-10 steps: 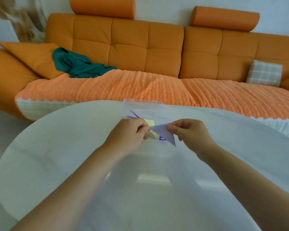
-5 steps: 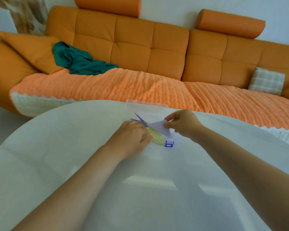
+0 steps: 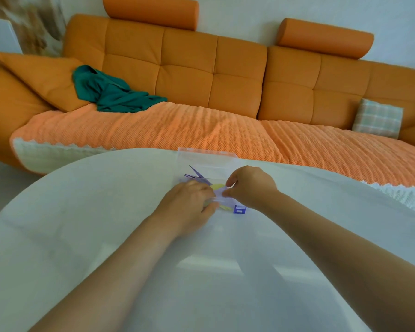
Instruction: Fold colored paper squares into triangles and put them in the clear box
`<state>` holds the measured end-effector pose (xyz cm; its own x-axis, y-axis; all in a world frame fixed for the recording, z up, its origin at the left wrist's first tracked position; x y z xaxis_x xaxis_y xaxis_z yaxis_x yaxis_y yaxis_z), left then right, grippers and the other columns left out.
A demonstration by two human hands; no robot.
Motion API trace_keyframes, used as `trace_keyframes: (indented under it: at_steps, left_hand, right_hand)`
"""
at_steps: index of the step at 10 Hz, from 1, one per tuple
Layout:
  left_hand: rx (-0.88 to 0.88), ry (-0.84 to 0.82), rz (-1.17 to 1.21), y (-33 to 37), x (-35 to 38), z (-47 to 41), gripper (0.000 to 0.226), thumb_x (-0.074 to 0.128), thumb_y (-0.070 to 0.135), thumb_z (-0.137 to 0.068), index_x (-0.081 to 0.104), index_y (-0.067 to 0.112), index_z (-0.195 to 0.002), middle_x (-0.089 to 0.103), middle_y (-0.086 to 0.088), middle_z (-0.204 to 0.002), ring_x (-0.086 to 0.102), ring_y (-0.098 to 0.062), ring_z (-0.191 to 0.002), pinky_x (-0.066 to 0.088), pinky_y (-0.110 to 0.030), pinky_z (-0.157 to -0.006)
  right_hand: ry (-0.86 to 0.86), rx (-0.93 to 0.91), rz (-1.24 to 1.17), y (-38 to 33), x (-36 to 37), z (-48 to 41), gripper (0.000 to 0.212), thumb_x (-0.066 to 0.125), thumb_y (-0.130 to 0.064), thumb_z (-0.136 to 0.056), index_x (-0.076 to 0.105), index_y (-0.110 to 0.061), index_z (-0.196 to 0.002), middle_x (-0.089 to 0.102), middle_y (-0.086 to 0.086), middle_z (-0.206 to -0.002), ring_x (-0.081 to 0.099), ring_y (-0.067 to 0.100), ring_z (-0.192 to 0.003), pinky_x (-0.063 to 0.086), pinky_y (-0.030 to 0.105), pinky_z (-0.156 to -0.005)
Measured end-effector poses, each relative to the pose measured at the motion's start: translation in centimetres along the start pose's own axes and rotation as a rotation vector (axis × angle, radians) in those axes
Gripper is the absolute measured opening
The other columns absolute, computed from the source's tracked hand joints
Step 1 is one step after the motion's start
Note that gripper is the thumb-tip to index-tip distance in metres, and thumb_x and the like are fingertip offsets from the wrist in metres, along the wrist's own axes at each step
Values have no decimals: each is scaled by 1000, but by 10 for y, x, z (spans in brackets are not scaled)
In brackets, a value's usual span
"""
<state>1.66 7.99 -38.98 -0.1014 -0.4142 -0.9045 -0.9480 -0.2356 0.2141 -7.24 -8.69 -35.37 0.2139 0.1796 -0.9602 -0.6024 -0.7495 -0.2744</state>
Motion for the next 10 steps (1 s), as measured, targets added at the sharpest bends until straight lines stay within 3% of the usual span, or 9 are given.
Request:
trace_keyframes:
  at_steps: [1,2,3,5,7,8,9,10]
  left_hand:
    - [-12,2,-10,-2,1,-1,37,43,42,-100,67,22,-119,66,6,-124,54,-15,-121,42,-31,-100]
    - [-30,-7,0,-2,2,-2,38,45,44,-99,67,21,-118,64,4,-127,53,-16,-121,42,-32,-100]
    - [-59,11,46,-2,1,-1,37,47,44,-98,66,22,-120,60,7,-131,50,-14,-124,40,-29,-100]
    - [-42,13,17,-2,-2,1,37,44,44,-99,69,25,-118,59,9,-121,50,-13,-115,42,-29,-93]
    - [-31,105,87,0,-13,2,30,61,37,-94,69,20,-117,64,6,-121,54,-17,-116,41,-32,-98]
    - [-92,210,225,3,-37,1,27,66,30,-91,71,20,-116,64,9,-123,53,-12,-121,38,-28,-106]
    - [-157,396,553,16,-82,12,26,60,33,-87,71,29,-111,65,15,-121,54,0,-120,38,-21,-106]
    - [-104,659,819,21,-158,31,27,57,36,-91,70,35,-114,69,12,-121,59,-7,-121,47,-24,-99]
  right_hand:
    - [40,-55,39,-1,-5,8,23,73,-45,-84,70,-35,-104,69,-14,-104,63,12,-99,51,28,-81]
    - [67,-219,-52,1,-9,23,24,55,-26,-96,72,-30,-113,68,-13,-119,62,13,-108,47,26,-89]
    - [-36,-364,-81,3,-2,41,33,51,-24,-97,69,-24,-125,64,-10,-134,58,13,-123,42,27,-104]
    - [-69,-363,-127,10,9,51,40,46,-26,-98,62,-31,-136,56,-16,-143,53,9,-128,41,26,-107]
    - [-34,-357,-175,11,0,48,37,54,-27,-96,65,-27,-131,58,-14,-141,51,6,-131,35,18,-107]
    - [77,-355,-330,15,-26,54,33,58,-19,-94,69,-29,-125,61,-16,-136,53,1,-126,30,1,-98]
    - [254,-390,-500,12,-69,76,35,60,-9,-93,70,-31,-118,66,-19,-121,61,1,-111,43,11,-92]
    - [523,-478,-732,14,-130,119,34,57,-6,-93,71,-25,-117,72,-14,-113,67,6,-105,52,23,-89]
Point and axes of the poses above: each hand's wrist, its own z-axis away from the middle knuckle, its own x-axis out of the palm, y = z × x, the point moved 1 cm from there along -z, towards the middle knuckle
